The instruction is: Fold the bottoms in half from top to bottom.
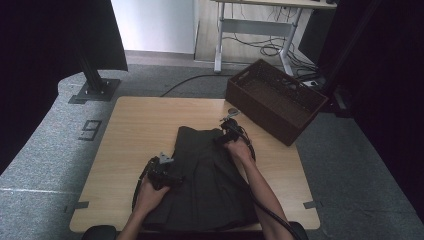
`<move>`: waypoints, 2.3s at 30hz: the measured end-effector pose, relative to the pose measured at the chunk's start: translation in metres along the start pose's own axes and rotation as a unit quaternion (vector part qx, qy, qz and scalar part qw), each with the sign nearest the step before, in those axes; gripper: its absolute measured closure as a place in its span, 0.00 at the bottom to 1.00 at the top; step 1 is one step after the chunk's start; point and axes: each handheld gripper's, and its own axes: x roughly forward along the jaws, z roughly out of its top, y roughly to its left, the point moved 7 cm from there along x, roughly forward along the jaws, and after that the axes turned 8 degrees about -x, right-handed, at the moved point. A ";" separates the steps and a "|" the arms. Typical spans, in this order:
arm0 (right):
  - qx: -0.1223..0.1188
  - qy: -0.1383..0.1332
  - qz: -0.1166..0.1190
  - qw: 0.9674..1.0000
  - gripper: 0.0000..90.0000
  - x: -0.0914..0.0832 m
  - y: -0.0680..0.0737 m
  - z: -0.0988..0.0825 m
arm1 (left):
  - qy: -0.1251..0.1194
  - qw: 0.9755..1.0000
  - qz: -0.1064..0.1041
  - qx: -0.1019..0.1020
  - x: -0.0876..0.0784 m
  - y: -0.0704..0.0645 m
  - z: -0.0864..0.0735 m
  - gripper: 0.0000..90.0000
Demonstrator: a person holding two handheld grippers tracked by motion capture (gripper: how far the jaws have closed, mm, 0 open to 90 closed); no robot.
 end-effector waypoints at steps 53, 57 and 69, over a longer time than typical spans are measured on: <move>-0.116 -0.142 0.077 0.980 0.89 -0.151 0.068 0.038 | 0.009 1.000 0.019 -0.010 -0.001 -0.004 -0.002 0.00; -0.126 -0.157 0.091 0.975 0.89 -0.170 0.081 0.028 | 0.010 0.999 0.027 -0.014 -0.002 -0.001 -0.002 0.00; -0.154 -0.163 0.145 0.964 0.90 -0.208 0.121 -0.024 | 0.013 0.999 0.031 -0.019 -0.003 0.004 -0.002 0.00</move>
